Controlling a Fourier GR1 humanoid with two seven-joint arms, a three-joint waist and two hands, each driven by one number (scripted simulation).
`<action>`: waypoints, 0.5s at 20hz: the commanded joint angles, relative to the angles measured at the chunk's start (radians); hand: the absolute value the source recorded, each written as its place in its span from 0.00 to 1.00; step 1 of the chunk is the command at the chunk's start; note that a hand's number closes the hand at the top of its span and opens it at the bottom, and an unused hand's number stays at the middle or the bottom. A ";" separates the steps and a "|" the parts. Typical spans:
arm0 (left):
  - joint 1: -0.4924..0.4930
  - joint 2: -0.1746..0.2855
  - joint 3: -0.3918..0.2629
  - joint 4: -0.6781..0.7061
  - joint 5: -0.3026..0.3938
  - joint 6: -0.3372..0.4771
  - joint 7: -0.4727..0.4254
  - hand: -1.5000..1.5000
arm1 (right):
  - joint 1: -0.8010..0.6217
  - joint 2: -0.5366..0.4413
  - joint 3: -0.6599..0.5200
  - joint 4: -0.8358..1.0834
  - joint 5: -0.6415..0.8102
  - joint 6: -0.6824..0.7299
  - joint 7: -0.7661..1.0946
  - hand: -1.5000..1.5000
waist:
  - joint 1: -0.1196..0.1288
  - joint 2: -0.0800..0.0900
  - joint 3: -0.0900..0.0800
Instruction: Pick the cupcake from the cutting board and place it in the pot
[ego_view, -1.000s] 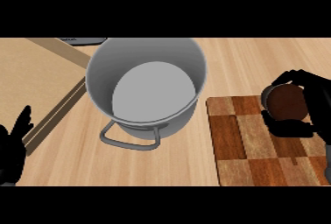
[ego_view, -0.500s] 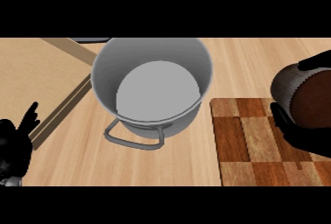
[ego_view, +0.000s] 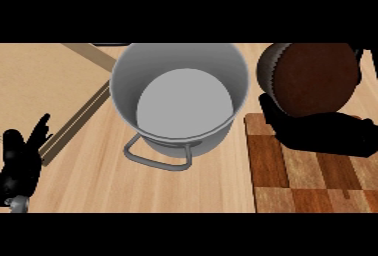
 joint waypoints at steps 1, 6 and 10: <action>-0.119 0.042 0.006 0.109 -0.040 -0.045 0.024 0.50 | -0.162 0.123 0.080 0.160 0.035 0.008 0.091 1.00 | -0.007 0.016 -0.006; -0.102 0.033 -0.012 0.073 -0.043 -0.043 0.048 0.50 | -0.284 0.248 0.093 0.388 0.040 0.000 0.084 1.00 | -0.001 0.016 -0.005; -0.109 0.055 0.008 0.077 -0.047 -0.049 0.047 0.50 | -0.278 0.301 0.102 0.545 0.045 -0.014 0.001 1.00 | -0.001 0.020 -0.004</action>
